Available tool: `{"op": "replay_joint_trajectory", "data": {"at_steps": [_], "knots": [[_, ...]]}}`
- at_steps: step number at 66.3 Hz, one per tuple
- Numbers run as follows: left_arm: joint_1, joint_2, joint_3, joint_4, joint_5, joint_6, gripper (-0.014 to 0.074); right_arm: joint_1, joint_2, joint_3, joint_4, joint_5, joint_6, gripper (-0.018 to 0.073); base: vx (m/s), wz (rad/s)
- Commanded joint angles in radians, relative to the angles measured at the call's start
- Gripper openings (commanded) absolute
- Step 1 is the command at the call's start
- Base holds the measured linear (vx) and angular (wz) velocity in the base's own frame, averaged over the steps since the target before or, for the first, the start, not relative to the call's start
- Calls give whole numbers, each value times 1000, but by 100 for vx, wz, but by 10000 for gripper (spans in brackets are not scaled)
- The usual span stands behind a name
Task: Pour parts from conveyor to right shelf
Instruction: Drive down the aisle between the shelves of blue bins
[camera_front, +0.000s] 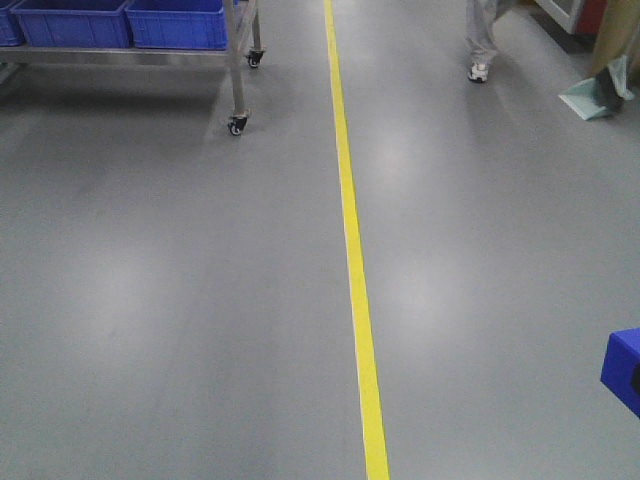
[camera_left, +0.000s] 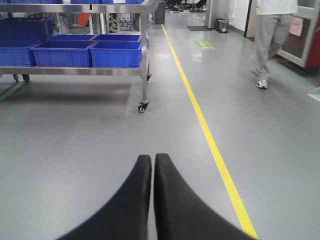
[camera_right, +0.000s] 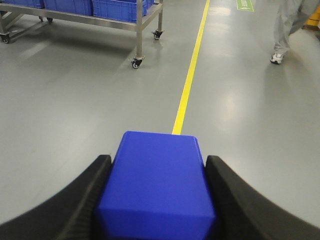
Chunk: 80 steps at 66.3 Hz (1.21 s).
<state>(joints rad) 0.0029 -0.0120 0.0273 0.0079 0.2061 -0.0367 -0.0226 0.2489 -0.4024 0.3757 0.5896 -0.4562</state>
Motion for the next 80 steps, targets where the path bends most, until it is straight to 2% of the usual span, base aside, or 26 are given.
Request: {"op": "replay_joint_trajectory", "data": {"at_steps": [1, 44, 80], "knots": [[-5, -11, -19, -8, -79, -8, -6, -1, 10, -25, 13, -71, -6, -5, 79, 11], [-5, -11, -19, -8, -79, -8, -6, -1, 10, -25, 13, -71, -6, -5, 75, 27], [-5, -11, -19, -8, -79, -8, -6, -1, 10, -25, 13, -71, -6, -5, 67, 50]]}}
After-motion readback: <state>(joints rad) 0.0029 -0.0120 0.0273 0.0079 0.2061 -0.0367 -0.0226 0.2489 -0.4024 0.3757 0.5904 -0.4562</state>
